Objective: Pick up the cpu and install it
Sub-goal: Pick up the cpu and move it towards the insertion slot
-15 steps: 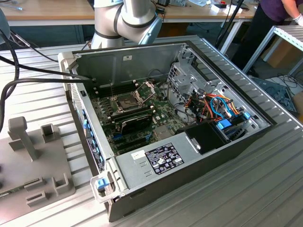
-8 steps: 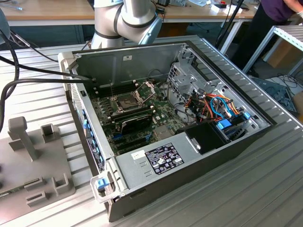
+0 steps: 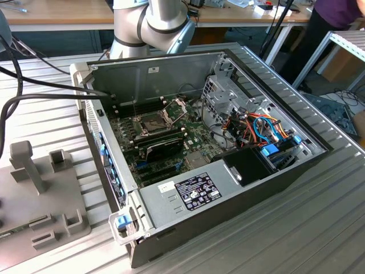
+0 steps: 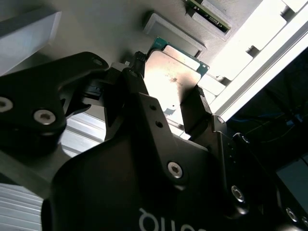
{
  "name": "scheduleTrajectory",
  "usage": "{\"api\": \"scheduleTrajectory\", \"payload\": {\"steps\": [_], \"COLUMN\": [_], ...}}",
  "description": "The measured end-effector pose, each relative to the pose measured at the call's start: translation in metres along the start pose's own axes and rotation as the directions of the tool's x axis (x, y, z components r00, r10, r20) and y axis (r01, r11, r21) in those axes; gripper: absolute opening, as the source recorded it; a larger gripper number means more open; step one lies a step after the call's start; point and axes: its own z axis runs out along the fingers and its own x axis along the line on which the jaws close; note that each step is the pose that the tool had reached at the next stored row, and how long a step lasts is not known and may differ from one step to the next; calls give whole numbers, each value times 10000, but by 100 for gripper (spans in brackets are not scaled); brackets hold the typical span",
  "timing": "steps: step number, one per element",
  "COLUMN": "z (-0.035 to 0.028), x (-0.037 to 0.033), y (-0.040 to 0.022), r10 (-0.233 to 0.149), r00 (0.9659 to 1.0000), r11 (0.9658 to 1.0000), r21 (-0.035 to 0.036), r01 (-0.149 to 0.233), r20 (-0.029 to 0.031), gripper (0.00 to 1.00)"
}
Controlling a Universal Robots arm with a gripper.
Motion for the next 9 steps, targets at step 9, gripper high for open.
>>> {"api": "scheduleTrajectory", "payload": {"steps": [9], "z": [-148], "x": [2], "y": [-1], "r10": [-1], "r00": [10000], "r11": [10000], "r21": [0], "r01": [1], "r20": [1], "gripper": [55]}}
